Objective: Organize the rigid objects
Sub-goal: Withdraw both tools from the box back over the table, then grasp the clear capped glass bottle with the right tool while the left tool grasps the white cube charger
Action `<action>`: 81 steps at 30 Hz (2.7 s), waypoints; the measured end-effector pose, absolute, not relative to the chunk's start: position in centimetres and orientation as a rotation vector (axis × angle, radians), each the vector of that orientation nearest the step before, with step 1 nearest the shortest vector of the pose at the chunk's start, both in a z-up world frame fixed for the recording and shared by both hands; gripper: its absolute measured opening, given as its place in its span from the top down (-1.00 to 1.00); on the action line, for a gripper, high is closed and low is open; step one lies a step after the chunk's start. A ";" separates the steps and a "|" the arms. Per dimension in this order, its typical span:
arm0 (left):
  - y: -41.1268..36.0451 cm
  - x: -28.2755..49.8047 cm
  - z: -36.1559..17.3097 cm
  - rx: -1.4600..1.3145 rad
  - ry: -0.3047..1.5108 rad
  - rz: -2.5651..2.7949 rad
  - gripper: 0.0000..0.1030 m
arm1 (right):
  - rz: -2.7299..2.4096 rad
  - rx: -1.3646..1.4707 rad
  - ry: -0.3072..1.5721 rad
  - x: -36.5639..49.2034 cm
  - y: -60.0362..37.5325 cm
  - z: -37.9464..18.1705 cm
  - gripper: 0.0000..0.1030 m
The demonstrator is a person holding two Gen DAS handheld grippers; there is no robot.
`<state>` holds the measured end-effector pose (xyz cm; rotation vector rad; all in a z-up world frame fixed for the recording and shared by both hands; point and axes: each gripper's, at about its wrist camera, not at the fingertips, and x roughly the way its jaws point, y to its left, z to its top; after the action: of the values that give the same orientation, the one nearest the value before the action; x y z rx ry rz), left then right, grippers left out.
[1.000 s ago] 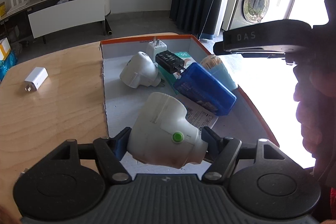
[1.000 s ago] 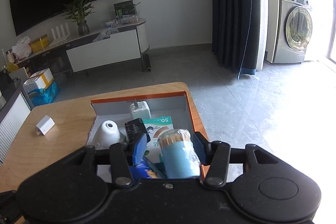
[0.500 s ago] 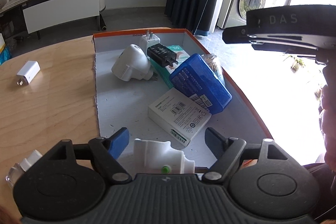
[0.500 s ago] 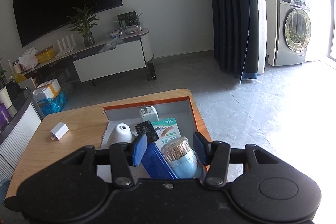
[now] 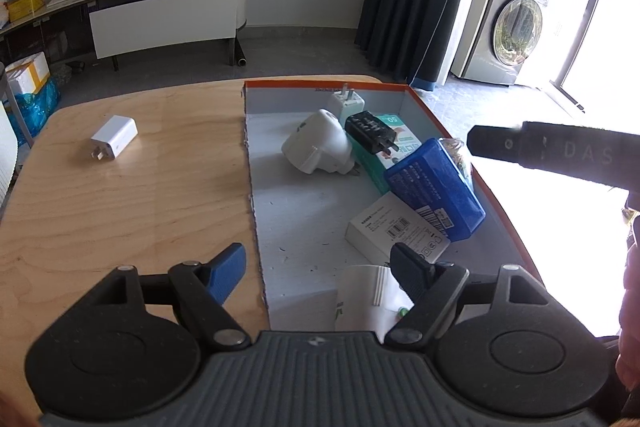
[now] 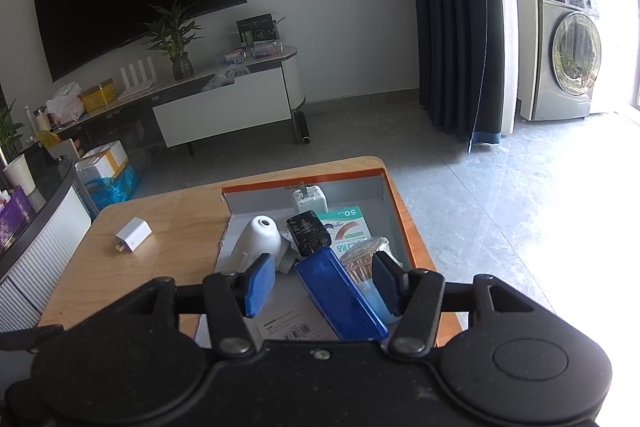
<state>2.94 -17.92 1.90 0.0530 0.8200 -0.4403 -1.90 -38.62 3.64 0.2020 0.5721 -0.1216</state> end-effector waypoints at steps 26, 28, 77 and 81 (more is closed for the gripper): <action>-8.2 4.3 1.9 -0.017 0.823 -0.252 -0.57 | 0.070 0.130 0.667 -0.6 -29.8 1.2 -0.35; -7.7 4.4 1.8 -0.021 0.824 -0.240 -0.57 | 0.086 0.124 0.677 -0.4 -29.1 0.9 -0.35; -4.5 19.4 -1.8 0.117 0.745 -0.231 -0.62 | 0.401 0.041 0.840 3.6 -19.1 -6.7 -0.33; -5.8 22.7 -3.4 0.171 0.761 -0.265 -0.61 | 0.400 0.054 0.834 3.3 -19.6 -6.7 -0.33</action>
<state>22.66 -5.77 -3.40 0.1711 0.7610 -0.2654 3.30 -19.63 -6.74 0.0540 0.8339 0.4005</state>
